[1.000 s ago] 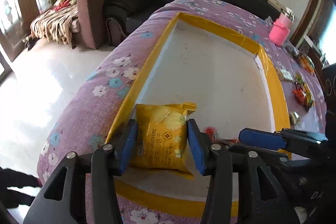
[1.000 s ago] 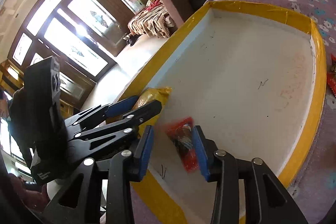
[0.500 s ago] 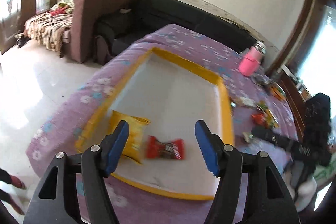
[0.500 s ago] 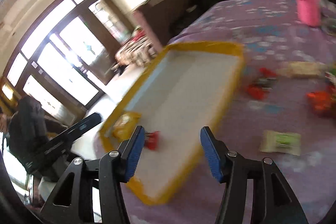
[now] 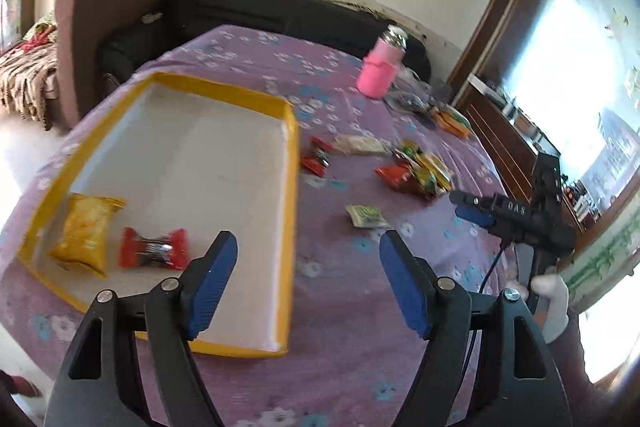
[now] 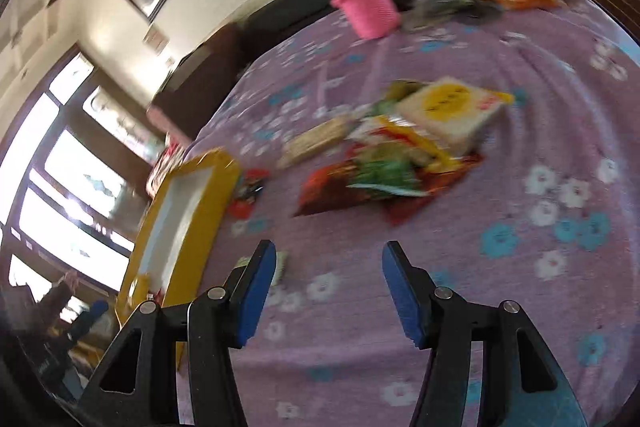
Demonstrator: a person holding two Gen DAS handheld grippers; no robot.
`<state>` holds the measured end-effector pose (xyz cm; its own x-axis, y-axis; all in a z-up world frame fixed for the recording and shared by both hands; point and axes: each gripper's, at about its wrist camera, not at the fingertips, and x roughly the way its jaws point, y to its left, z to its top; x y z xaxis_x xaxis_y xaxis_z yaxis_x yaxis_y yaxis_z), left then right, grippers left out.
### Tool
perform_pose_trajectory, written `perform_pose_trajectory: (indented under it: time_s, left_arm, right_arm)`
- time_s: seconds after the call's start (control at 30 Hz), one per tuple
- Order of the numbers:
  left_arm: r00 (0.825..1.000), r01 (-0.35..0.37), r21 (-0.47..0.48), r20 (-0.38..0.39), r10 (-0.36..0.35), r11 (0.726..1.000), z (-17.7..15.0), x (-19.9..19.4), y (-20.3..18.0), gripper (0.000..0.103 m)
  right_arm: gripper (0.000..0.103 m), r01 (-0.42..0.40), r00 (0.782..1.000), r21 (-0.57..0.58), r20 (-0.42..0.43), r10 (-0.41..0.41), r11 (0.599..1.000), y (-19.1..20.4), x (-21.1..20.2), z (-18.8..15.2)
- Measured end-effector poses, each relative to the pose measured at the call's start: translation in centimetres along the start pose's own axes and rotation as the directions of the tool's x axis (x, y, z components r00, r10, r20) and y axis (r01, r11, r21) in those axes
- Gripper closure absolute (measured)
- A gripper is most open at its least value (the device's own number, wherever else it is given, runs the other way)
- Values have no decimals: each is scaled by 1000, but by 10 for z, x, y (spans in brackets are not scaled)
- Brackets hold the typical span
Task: Organize snacks
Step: 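Open both tools over the tray and withdraw toward the snack pile, then grasp the green-white small packet with the left tool while the right tool grasps the red-gold cake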
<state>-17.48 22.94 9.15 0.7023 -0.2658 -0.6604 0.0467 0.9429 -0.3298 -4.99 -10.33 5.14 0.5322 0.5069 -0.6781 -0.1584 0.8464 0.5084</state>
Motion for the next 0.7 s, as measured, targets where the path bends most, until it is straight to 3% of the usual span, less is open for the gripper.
perform_pose_trajectory:
  time_s: [0.17,0.33,0.43,0.57,0.63,0.7]
  left_arm:
    - [999,20,12,-40,-20,1000,-5,18,-11,29]
    - [997,38,19,-61,-37,999,-8,29,-21,29]
    - [996,54,27,-69,-52,998,-9,32,-25,29]
    - [995,66,37,-73,-63,997,-11,30,-25,29]
    - [996,66,43,-71,-63,997,-11,29,-25,29]
    - [996,69,51,-65,-66,996,-11,27,-24,29]
  right_arm:
    - [45,-2,1000,27,0,2,1000,-12,3,10]
    - [45,-16,1000,18,2,16,1000,3,19,25]
    - [45,13,1000,-48,-3,-14,999,26,41,41]
    - [46,116,992,-163,-26,-122,980,53,85,58]
    - [50,170,982,-206,-45,-183,964,57,102,58]
    - [72,183,974,-234,-90,-208,955,59,116,53]
